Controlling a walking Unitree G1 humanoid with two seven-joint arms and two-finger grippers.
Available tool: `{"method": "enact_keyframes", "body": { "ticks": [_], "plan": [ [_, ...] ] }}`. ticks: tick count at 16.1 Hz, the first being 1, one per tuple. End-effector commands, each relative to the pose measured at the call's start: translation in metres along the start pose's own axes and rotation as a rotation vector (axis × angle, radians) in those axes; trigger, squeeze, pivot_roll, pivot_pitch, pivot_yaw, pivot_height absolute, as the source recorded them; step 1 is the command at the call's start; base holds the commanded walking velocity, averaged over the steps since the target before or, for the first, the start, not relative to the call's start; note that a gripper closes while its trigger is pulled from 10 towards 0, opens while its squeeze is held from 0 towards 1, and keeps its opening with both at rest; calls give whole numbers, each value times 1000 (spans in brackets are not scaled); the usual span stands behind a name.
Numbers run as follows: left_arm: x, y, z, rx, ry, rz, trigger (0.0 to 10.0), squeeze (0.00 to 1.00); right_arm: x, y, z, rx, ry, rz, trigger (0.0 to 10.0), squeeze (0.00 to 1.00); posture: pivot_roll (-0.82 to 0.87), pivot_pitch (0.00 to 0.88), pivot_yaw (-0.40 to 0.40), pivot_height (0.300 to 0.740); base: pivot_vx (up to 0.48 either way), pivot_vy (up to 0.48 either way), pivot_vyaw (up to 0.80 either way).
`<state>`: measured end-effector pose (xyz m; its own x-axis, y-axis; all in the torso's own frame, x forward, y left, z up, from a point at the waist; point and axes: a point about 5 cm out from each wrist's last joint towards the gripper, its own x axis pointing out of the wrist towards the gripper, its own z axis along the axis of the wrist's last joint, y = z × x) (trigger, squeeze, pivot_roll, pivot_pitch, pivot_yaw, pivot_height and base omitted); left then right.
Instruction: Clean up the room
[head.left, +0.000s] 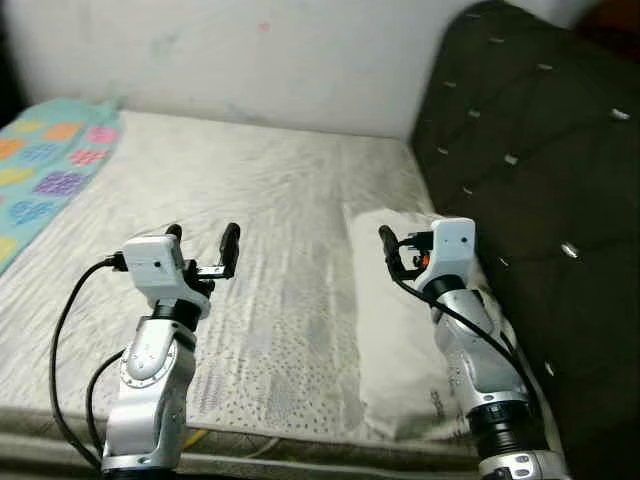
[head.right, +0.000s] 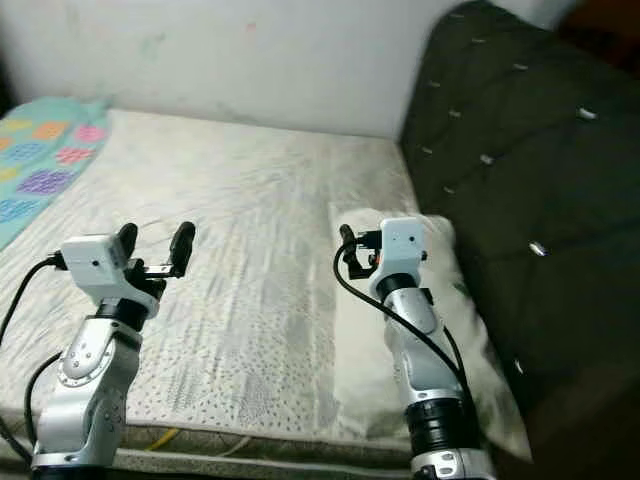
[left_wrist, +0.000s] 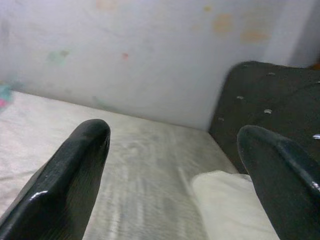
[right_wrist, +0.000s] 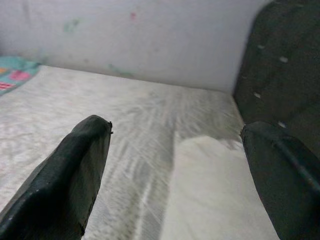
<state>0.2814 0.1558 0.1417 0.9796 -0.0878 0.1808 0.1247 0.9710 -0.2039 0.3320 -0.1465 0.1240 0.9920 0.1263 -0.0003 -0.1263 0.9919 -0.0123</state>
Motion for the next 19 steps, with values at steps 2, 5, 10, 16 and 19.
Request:
{"method": "enact_keyframes", "body": {
  "ticks": [2, 5, 10, 16, 19],
  "plan": [
    [2, -6, 2, 3, -7, -24, 10000, 0, 0, -2, 0, 2, 4, 2, 10000, 0, -23, 0, -65, 740, 0, 480, 0],
    [3, -6, 1, 4, -3, -21, 10000, 0, 0, -1, -3, 46, 32, -7, 10000, 0, -21, 0, -68, 740, 0, 480, 0],
    [3, -5, 1, 16, -8, -16, 10000, 0, 0, 0, -4, 44, 41, -2, 10000, 0, -21, 0, -73, 740, 0, 480, 0],
    [2, -7, -1, 11, -4, -15, 10000, 0, -1, 0, -7, 41, 52, -2, 10000, 0, -26, 0, -66, 740, 0, 480, 0],
    [4, -7, 0, 10, -7, -17, 10000, 0, -2, 1, -8, 27, 56, 1, 10000, 0, -28, 0, -64, 740, 0, 480, 0]
  ]
}}
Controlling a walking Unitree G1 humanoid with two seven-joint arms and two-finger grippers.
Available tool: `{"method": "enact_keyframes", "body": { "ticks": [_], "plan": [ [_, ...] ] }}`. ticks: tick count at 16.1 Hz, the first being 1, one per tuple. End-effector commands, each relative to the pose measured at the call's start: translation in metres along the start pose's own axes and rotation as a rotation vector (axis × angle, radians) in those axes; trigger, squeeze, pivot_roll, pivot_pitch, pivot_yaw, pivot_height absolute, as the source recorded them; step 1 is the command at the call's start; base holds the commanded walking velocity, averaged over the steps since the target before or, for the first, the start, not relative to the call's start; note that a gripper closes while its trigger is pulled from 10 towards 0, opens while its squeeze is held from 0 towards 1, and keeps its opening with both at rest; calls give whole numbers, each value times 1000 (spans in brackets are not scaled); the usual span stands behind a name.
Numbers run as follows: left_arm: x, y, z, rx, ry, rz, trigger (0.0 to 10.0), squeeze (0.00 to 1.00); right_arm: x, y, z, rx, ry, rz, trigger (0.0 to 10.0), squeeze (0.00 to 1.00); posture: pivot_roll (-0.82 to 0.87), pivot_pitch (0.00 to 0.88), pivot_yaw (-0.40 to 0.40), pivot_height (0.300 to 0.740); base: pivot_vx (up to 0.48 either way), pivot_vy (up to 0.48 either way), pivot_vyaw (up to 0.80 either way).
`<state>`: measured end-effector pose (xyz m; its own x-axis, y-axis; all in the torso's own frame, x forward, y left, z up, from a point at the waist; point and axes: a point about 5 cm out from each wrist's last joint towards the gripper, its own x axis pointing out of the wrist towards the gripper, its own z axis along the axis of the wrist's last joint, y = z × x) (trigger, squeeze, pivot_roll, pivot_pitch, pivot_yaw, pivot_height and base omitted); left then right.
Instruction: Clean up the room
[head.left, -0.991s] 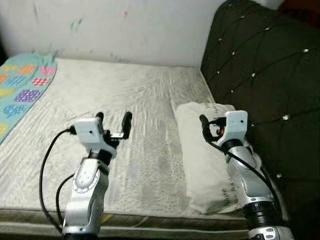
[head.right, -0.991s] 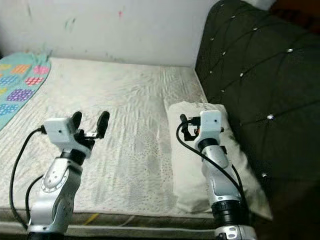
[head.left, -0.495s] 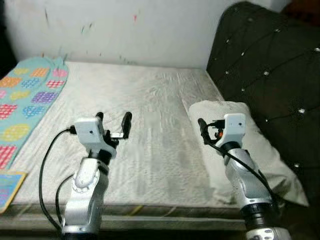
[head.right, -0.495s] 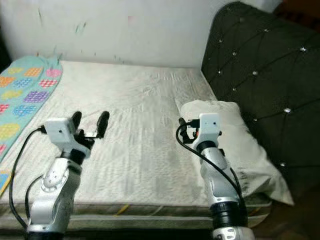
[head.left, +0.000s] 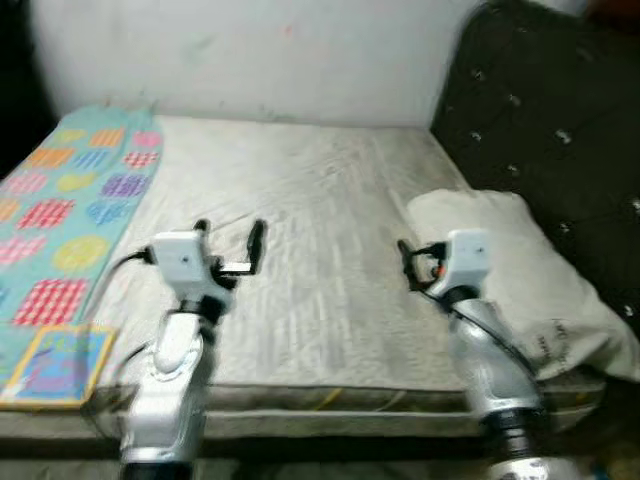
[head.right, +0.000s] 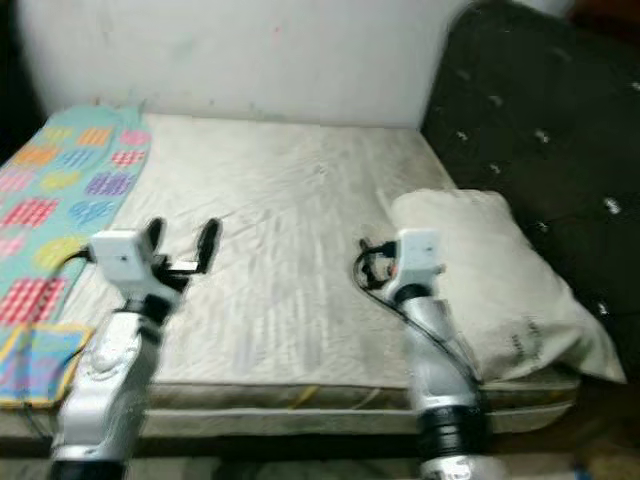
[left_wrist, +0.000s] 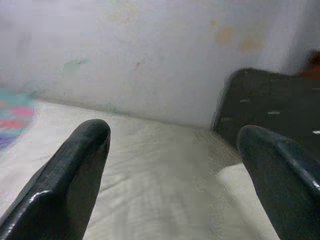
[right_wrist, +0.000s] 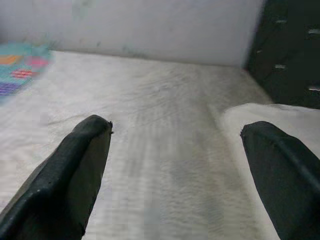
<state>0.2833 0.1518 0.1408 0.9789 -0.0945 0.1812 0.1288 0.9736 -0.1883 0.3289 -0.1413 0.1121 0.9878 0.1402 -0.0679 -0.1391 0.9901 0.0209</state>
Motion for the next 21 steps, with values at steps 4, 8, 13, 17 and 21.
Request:
{"method": "enact_keyframes", "body": {
  "ticks": [4, 8, 13, 17, 21],
  "plan": [
    [2, -6, 2, 0, -14, -14, 10000, 0, 1, -2, 5, -36, -12, 13, 10000, 0, -25, 0, -64, 740, 0, 480, 0],
    [-19, 18, -7, 53, 30, 58, 10000, 0, -8, -9, 13, -101, -73, 15, 10000, 0, -25, 0, -68, 740, 0, 480, 0],
    [-49, 53, -24, 90, 109, 217, 10000, 0, -26, -35, 0, -168, -64, -100, 10000, 0, -24, 0, -73, 740, 0, 279, 0],
    [-50, 62, -17, 98, 87, 241, 10000, 0, -25, -32, 4, -156, -64, -89, 10000, 0, -24, 0, -74, 740, 0, 0, 0],
    [-44, 56, -19, 66, 96, 229, 10000, 0, -21, -27, 7, -130, -77, -55, 10000, 0, -23, 0, -74, 740, 0, 0, 0]
  ]
}}
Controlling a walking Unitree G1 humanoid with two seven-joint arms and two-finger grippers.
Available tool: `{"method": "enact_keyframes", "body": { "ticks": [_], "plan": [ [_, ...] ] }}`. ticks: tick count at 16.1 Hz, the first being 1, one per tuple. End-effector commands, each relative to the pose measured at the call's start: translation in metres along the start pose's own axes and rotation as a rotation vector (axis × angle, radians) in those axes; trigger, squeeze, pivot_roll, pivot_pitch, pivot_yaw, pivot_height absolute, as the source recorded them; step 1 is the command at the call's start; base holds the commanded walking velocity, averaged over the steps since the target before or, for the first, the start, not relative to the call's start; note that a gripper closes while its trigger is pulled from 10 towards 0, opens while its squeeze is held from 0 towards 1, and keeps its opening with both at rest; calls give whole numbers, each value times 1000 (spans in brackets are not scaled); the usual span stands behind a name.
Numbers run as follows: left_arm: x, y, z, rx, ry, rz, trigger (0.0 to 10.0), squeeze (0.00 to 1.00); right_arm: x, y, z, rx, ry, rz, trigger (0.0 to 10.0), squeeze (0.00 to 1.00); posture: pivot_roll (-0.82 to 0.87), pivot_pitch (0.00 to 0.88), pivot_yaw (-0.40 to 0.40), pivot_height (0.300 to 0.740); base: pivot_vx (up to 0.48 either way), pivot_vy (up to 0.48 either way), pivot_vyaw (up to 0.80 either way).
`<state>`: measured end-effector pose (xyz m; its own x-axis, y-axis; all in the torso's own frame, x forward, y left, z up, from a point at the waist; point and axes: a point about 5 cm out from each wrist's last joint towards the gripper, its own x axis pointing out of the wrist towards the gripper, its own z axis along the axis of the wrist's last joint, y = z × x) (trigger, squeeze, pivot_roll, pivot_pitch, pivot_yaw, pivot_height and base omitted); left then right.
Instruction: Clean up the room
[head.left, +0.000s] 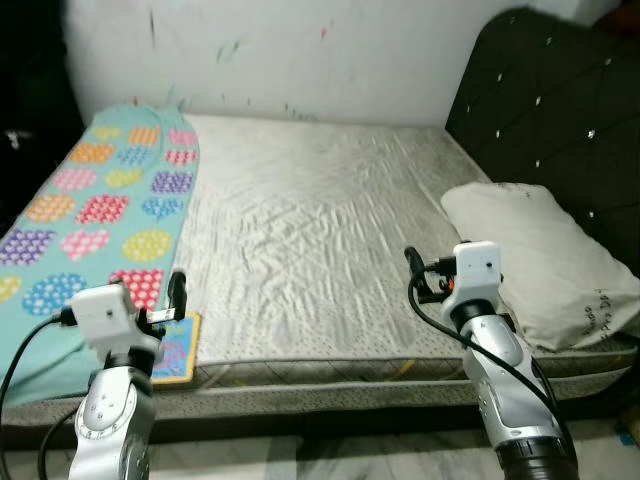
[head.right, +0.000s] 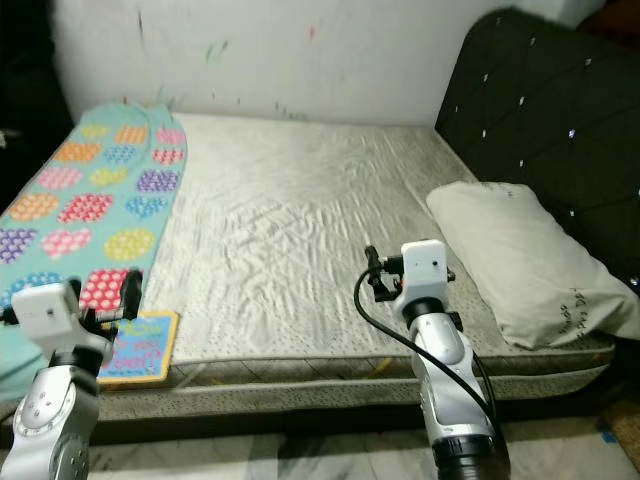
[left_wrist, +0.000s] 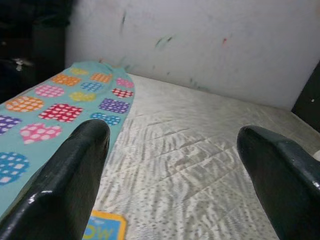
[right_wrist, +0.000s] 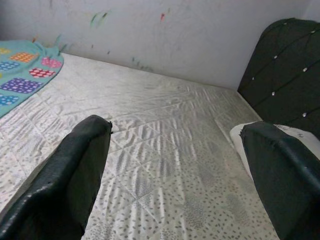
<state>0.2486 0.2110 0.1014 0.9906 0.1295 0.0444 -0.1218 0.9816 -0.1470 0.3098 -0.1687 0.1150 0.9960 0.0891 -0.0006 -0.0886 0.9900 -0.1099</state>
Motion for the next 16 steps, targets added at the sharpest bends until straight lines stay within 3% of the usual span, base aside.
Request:
{"method": "enact_keyframes", "body": {
  "ticks": [1, 6, 9, 13, 16],
  "plan": [
    [2, -7, 2, -7, 2, -31, 10000, 0, 3, -2, 5, 1, -5, 5, 10000, 0, -23, 0, -74, 740, 0, 0, 0],
    [8, -18, 8, -33, -22, -97, 10000, 0, 6, -2, 4, -49, 4, 19, 10000, 0, -27, 0, -70, 740, 0, 0, 0],
    [12, -26, 12, -52, -50, -94, 10000, 0, 7, 3, -2, -105, 35, 58, 10000, 0, -14, 0, -119, 740, 0, 0, 0],
    [6, -26, 9, -75, -58, -54, 10000, 0, 16, 10, 3, -112, 36, 110, 10000, 0, -6, 0, -171, 740, 0, 0, 0],
    [7, -29, 8, -79, -56, -58, 10000, 0, 21, 9, 7, -101, 12, 92, 10000, 0, -11, 0, -151, 740, 0, 0, 0]
  ]
}}
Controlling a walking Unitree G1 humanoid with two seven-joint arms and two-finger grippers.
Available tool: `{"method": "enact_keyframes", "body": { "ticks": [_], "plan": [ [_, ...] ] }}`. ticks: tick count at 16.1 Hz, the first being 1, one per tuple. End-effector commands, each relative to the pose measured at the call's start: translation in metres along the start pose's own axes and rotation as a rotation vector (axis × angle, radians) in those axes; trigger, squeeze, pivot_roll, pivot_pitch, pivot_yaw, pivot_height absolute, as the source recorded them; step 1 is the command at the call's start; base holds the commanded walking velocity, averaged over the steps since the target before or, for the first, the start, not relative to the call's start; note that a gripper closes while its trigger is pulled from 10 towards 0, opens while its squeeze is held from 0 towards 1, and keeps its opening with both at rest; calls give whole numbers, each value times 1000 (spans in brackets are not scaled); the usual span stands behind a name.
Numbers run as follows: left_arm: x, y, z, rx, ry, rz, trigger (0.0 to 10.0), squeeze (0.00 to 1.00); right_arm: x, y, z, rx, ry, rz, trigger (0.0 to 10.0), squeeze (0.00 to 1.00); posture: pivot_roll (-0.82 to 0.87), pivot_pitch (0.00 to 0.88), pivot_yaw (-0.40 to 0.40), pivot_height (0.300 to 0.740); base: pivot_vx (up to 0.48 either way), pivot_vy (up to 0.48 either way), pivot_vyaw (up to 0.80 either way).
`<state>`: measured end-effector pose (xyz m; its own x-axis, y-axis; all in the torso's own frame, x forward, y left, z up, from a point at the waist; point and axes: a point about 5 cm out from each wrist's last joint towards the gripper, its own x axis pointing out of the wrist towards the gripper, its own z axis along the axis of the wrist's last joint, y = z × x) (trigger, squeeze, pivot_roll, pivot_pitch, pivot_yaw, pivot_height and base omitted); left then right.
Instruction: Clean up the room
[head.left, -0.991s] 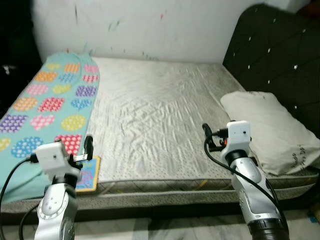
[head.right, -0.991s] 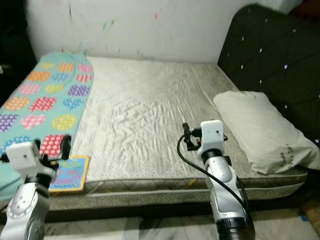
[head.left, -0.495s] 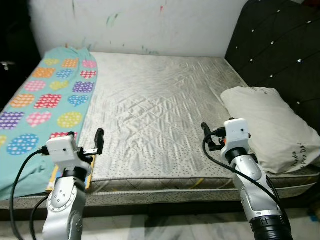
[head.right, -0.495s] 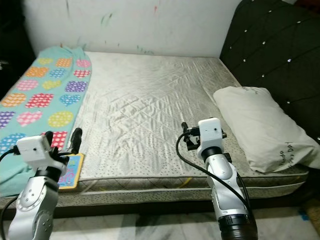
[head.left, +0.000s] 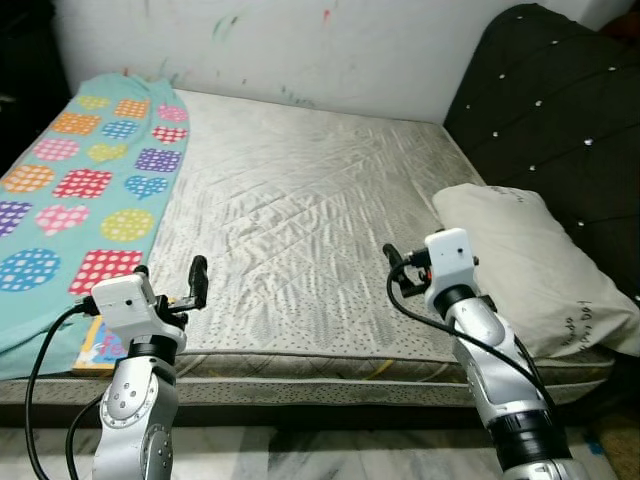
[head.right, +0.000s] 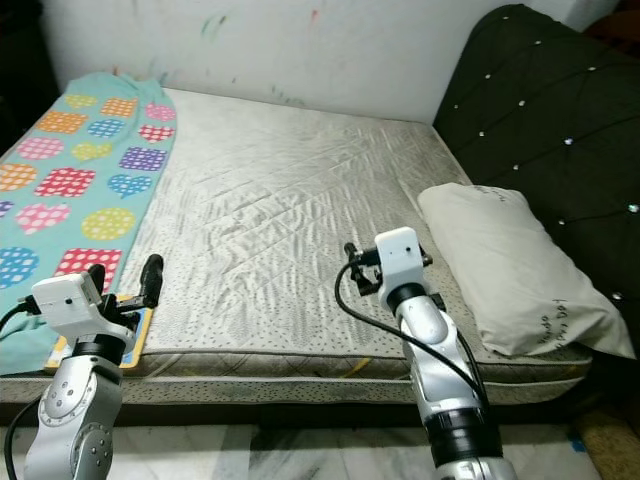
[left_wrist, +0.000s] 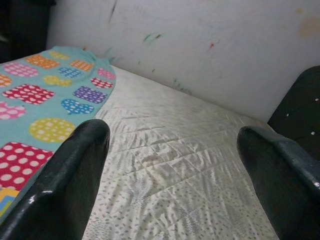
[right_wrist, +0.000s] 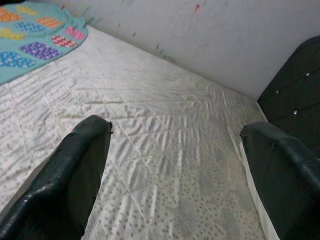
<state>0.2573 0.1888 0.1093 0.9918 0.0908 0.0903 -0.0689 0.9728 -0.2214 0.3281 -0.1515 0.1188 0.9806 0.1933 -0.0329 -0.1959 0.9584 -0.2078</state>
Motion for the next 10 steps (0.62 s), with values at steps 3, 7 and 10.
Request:
{"method": "enact_keyframes", "body": {
  "ticks": [3, 7, 10],
  "plan": [
    [15, -12, 7, 7, -15, -71, 10000, 0, 1, -10, 5, 39, -40, -98, 10000, 0, -36, 0, -77, 740, 0, 0, 0],
    [30, -21, 10, 12, -9, -152, 10000, 0, -10, -16, -3, 56, -40, -184, 10000, 0, -68, 0, 0, 740, 0, 0, 0],
    [29, -24, 6, 13, 7, -180, 10000, 0, -17, -16, -9, 64, -24, -198, 10000, 0, -67, 0, 9, 740, 0, 0, 0]
  ]
}}
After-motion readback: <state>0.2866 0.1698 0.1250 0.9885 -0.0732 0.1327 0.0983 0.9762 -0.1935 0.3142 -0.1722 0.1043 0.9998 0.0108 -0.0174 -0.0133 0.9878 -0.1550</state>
